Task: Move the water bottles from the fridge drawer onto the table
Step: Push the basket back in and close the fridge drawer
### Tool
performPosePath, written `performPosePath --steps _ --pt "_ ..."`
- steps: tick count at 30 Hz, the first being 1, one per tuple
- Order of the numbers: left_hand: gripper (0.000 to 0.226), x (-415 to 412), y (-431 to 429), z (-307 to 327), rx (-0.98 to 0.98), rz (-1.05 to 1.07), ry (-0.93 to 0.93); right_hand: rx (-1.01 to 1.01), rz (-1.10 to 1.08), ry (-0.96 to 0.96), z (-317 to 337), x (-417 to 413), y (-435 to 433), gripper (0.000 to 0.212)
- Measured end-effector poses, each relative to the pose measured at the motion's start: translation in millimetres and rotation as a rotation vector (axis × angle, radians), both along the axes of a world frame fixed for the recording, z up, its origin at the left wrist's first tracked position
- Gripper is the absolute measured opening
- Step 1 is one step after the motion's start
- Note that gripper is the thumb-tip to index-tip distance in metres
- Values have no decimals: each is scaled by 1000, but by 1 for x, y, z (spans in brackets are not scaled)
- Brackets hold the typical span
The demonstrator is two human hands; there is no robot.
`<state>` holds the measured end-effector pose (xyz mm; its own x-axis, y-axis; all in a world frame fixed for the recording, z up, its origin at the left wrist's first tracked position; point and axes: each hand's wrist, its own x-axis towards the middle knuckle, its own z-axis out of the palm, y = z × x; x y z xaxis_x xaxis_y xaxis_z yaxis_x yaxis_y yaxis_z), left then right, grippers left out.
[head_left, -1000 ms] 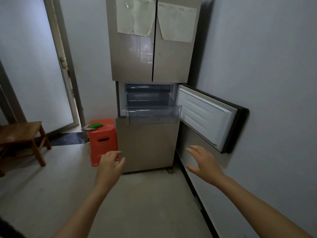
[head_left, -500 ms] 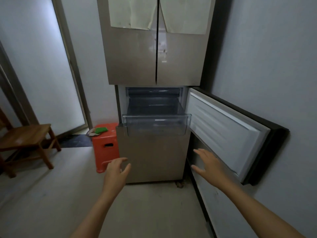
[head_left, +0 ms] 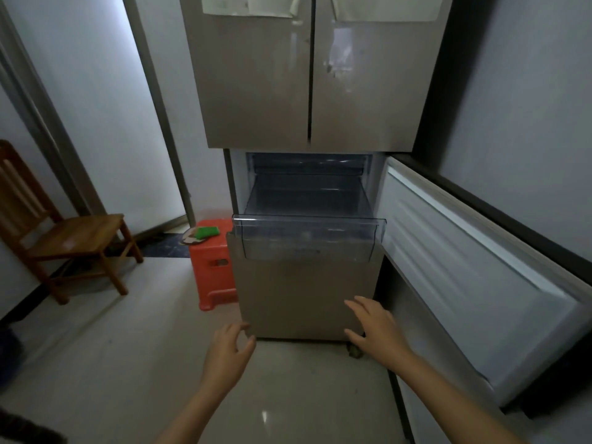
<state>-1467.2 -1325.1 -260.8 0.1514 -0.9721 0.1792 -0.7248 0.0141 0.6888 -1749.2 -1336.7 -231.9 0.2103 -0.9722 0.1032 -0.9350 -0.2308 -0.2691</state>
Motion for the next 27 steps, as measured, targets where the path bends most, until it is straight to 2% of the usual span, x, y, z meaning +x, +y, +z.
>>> performPosePath --steps 6,12,15,18,22,25,27 --pt "35 2 -72 -20 -30 12 -2 -164 0 103 -12 -4 -68 58" --pt "47 3 -170 -14 -222 -59 -319 -274 124 438 -7 7 -150 54" --pt "80 2 -215 -12 -247 -120 -435 -310 108 443 -4 22 -196 54" --pt "94 8 -250 -18 -259 -146 -544 -309 16 402 -10 27 -221 65" --pt "90 20 -285 -32 -245 -141 -596 -268 -90 363 -35 13 -230 86" --pt "68 23 -303 -34 -267 -132 -669 -261 -144 382 -41 2 -238 89" --pt "68 21 -313 -31 -235 -141 -718 -285 -173 392 -40 -2 -249 90"
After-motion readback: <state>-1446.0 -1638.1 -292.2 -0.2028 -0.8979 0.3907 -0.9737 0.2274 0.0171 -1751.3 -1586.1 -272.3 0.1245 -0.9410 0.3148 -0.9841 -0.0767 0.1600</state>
